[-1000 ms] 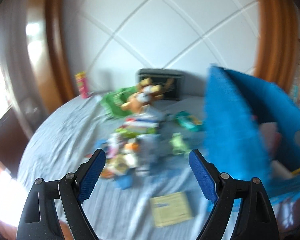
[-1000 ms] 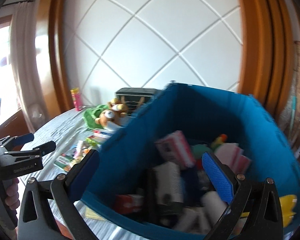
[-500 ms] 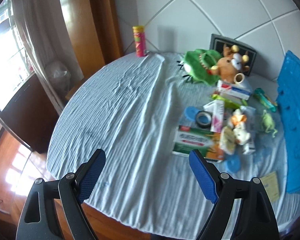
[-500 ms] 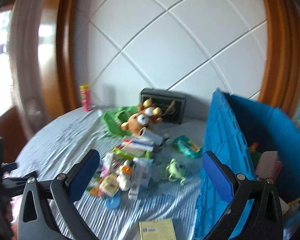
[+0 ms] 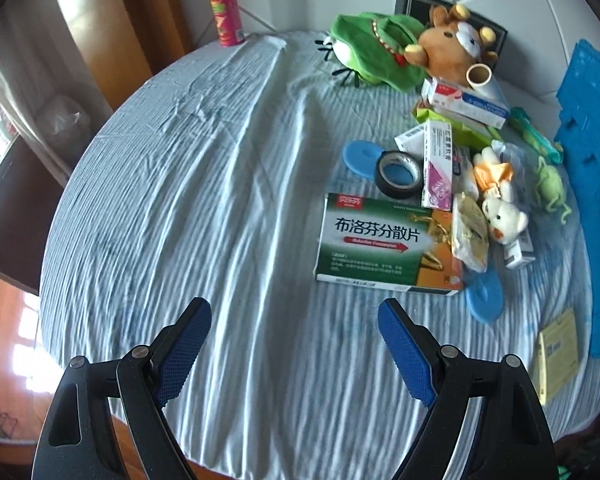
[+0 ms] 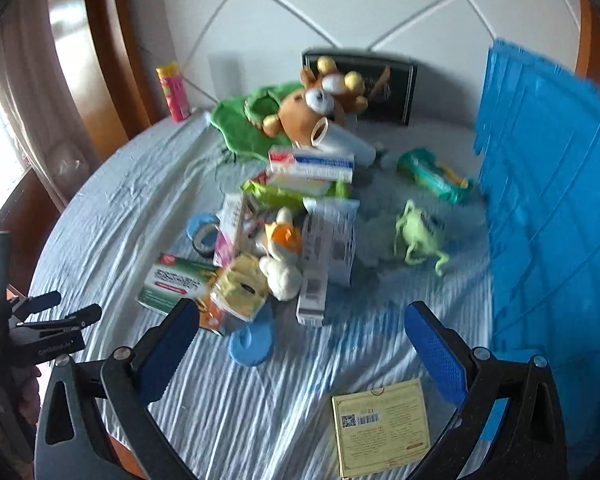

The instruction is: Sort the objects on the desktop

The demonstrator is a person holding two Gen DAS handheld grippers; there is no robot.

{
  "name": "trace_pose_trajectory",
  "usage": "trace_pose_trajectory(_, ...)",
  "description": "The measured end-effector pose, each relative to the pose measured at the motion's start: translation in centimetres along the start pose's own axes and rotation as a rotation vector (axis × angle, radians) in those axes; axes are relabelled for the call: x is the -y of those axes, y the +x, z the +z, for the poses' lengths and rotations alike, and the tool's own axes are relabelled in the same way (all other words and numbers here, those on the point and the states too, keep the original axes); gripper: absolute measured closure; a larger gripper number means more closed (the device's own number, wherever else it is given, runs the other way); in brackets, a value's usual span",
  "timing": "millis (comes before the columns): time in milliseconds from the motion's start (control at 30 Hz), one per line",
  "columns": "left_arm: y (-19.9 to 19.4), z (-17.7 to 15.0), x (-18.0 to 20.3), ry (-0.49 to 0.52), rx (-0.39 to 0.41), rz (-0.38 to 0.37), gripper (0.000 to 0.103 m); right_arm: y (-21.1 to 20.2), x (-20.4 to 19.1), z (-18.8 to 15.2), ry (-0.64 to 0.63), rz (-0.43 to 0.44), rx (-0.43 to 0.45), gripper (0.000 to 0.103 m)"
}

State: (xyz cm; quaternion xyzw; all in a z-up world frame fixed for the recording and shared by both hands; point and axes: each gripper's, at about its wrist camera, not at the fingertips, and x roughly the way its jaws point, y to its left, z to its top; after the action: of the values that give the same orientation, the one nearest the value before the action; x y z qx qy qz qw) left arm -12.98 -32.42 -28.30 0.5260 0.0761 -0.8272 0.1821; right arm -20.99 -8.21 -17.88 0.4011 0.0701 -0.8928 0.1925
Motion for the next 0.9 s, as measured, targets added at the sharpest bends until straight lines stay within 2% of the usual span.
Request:
trace_pose_trajectory(233,0.5,4.3,1.6,0.015,0.032,0.004,0.017,4.1,2.1,0.8,0.021,0.019,-0.064,0.000)
trace_pose_trajectory(367,0.1,8.6,1.4,0.022,0.079,0.020,0.017,6.1,3.1,1.5,0.034,0.026,-0.089,0.000)
trace_pose_trajectory(700,2.0,19.7,-0.6,0.041,0.130,-0.003,0.017,7.4,2.8,9.5,0.086,-0.038,-0.006,0.000)
trace_pose_trajectory(900,5.4,27.3,0.0,0.022,0.134,-0.015,0.017,11.0,4.0,15.7,0.136,-0.115,0.025,0.000)
